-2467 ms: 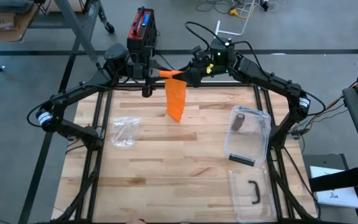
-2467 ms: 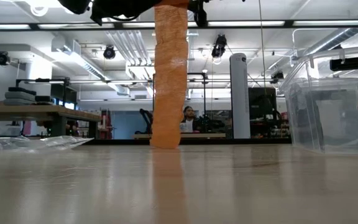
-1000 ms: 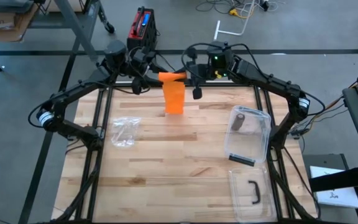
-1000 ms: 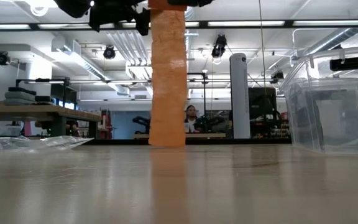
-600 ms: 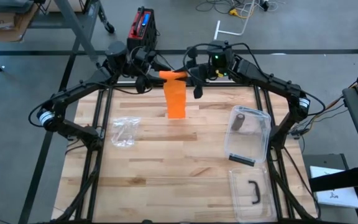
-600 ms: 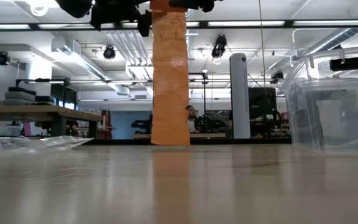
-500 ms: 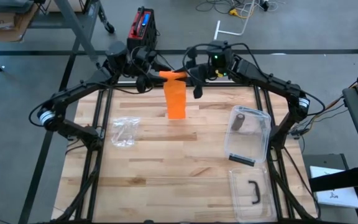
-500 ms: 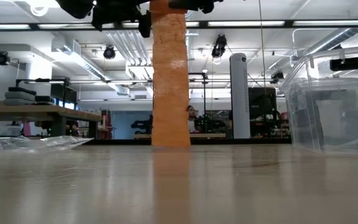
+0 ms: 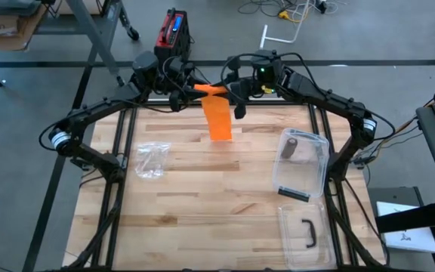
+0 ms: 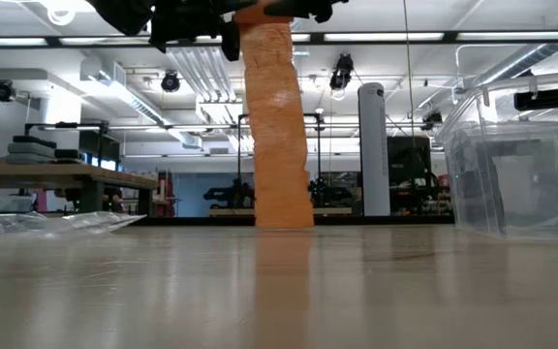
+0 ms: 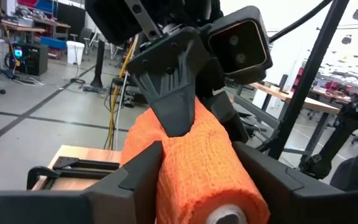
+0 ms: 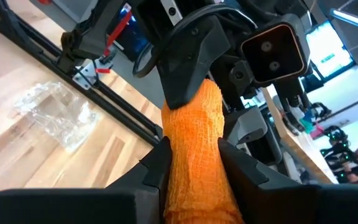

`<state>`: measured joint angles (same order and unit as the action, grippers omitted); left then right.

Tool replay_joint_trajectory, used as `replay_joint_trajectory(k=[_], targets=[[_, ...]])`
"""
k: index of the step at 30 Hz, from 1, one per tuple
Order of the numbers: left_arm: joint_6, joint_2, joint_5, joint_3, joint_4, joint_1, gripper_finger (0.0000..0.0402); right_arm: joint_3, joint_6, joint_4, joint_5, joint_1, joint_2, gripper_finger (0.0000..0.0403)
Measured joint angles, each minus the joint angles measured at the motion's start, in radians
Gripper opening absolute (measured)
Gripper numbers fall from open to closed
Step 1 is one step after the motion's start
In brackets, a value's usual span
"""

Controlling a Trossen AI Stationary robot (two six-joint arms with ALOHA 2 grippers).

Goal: Roll bandage
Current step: Roll the orange bandage

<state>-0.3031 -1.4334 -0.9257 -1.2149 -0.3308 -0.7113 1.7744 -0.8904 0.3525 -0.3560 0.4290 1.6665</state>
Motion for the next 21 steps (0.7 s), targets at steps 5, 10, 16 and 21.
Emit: replay_joint_trajectory(k=[5,10,16,21], targets=[[0.004,0.0,0.0,0.0,-0.001,0.0,0.0156,0.0,0.058,0.006,0.002,0.0,0.0,0.0108],[0.067,0.003,-0.009,0.0,0.007,-0.006,0.0135,0.002,0.209,0.006,-0.027,0.0,0.0,0.0142],[0.161,0.009,-0.01,0.0,0.007,-0.011,0.0111,0.057,0.397,0.086,-0.075,0.001,0.0,0.0201],[0.285,0.016,0.017,0.0,0.007,-0.013,0.009,0.12,0.575,0.15,-0.096,0.017,-0.001,0.026]])
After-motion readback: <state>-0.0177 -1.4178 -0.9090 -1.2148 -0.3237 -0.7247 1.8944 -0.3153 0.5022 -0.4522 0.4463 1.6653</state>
